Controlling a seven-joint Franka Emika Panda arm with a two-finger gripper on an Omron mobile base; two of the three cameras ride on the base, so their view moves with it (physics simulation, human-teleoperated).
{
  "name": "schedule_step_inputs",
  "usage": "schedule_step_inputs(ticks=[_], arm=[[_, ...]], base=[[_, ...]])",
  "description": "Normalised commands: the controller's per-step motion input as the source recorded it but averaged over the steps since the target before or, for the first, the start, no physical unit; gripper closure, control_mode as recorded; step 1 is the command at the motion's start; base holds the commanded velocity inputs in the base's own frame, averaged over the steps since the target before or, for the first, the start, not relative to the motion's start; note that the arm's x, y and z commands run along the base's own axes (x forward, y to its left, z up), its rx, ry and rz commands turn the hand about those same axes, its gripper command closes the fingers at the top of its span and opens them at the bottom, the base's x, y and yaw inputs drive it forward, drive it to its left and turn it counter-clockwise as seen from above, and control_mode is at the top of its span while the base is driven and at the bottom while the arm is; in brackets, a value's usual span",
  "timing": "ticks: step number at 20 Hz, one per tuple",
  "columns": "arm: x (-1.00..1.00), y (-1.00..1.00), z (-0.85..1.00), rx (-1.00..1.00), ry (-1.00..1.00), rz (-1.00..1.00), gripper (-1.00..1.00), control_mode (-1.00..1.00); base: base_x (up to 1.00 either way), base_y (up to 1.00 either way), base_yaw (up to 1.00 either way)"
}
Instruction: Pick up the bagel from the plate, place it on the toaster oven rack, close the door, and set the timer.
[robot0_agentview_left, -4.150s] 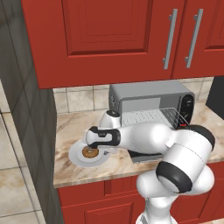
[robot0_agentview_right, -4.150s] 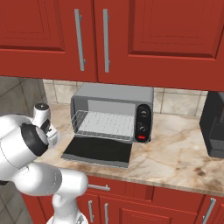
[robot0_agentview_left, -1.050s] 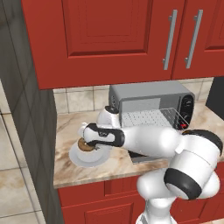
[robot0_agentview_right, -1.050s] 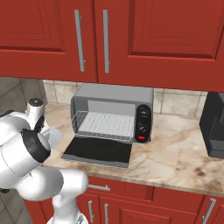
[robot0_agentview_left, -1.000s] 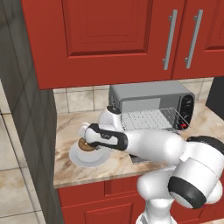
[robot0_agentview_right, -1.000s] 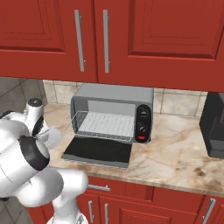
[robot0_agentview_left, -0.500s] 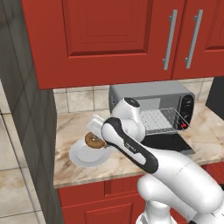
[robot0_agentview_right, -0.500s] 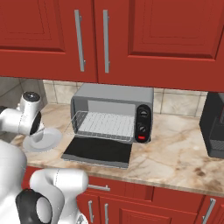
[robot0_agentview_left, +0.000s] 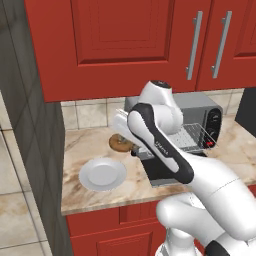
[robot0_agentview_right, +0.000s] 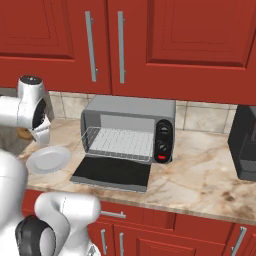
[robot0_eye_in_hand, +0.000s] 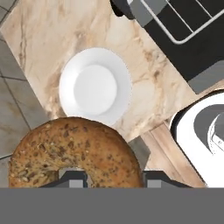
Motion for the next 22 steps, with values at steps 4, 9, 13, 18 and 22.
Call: schedule_step_inputs(ticks=[4, 9, 13, 18, 22], arm=[[0.01, -0.84, 0.38, -0.26, 0.0, 0.0, 1.0, -1.0], [0.01, -0.91, 0.18, -0.2, 0.0, 0.0, 1.0, -1.0], [0.0, -0.96, -0.03, -0.1, 0.0, 0.0, 1.0, -1.0], [0.0, -0.86, -0.34, -0.01, -0.03, 0.02, 1.0, -1.0], [0.02, -0.63, -0.53, 0.02, -0.1, 0.09, 1.0, -1.0]], base=[[0.0, 0.0, 0.0], [0.0, 0.0, 0.0], [0.0, 0.0, 0.0], [0.0, 0.0, 0.0], [0.0, 0.0, 0.0]])
